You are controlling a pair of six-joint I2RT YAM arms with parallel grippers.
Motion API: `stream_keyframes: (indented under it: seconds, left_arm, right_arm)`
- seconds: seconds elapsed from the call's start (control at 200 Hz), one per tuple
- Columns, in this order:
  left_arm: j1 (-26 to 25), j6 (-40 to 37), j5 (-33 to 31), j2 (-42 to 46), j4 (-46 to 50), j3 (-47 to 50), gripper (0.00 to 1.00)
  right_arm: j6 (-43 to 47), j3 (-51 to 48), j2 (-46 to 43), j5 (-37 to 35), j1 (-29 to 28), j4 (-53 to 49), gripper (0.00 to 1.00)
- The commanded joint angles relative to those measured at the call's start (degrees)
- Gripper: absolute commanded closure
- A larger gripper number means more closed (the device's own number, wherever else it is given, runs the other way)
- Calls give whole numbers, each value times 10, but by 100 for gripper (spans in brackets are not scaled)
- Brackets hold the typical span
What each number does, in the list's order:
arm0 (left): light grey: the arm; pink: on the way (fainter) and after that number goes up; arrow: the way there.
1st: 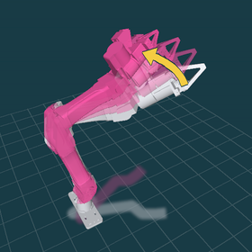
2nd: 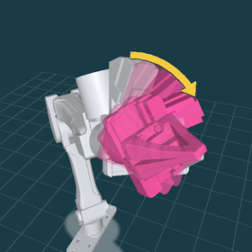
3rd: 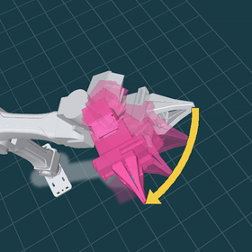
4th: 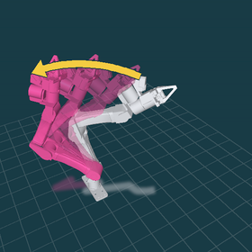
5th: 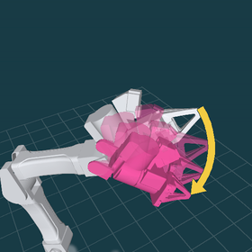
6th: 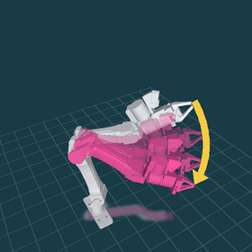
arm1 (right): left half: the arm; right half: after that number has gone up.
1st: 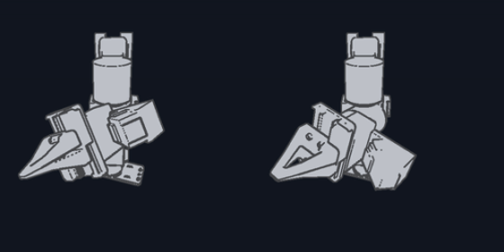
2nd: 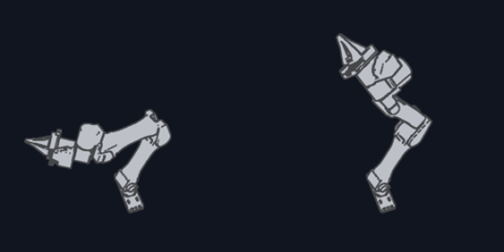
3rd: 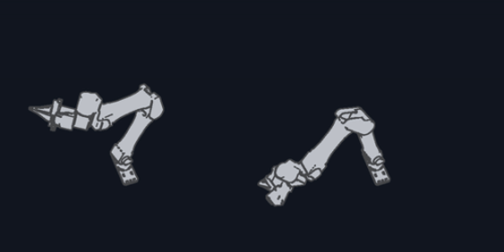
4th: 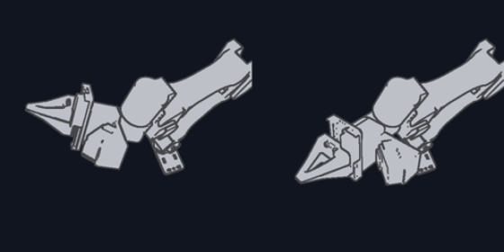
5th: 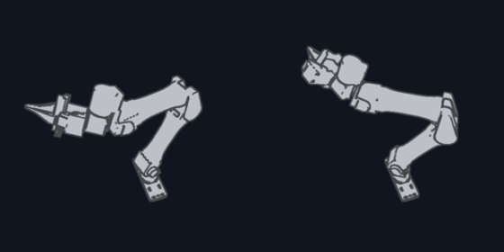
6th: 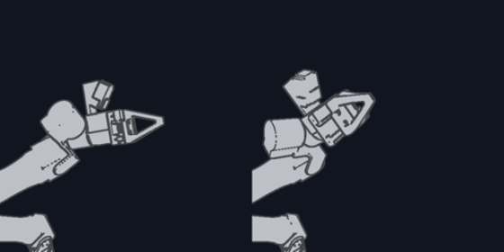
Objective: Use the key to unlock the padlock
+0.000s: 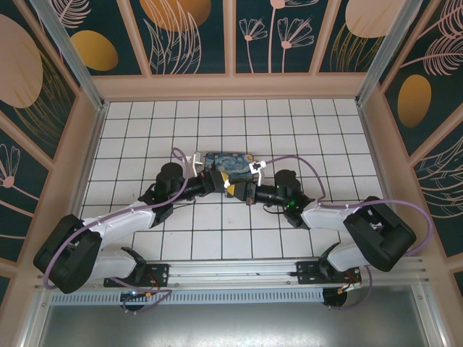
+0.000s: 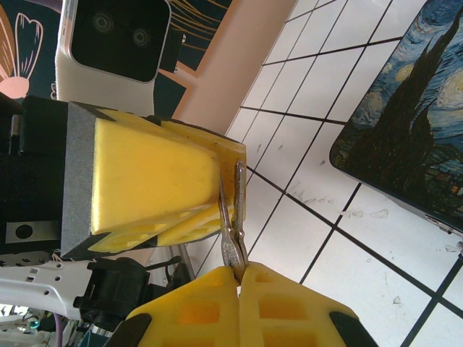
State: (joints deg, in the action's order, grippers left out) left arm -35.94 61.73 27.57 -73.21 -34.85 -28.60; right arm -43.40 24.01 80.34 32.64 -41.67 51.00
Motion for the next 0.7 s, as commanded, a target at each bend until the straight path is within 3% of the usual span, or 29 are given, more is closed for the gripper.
stream_keyframes:
  seconds: [0.0,0.53,0.696]
  left_arm:
    - [2,-2,-7,8,-2,0,84]
    - [2,1,-6,5,-7,1,83]
    - [3,1,-1,3,-8,1,96]
  right_arm:
    - [10,-1,4,-1,1,15,100]
    - [-3,-10,6,-1,5,39,100]
    - [-3,-8,8,-1,5,40,100]
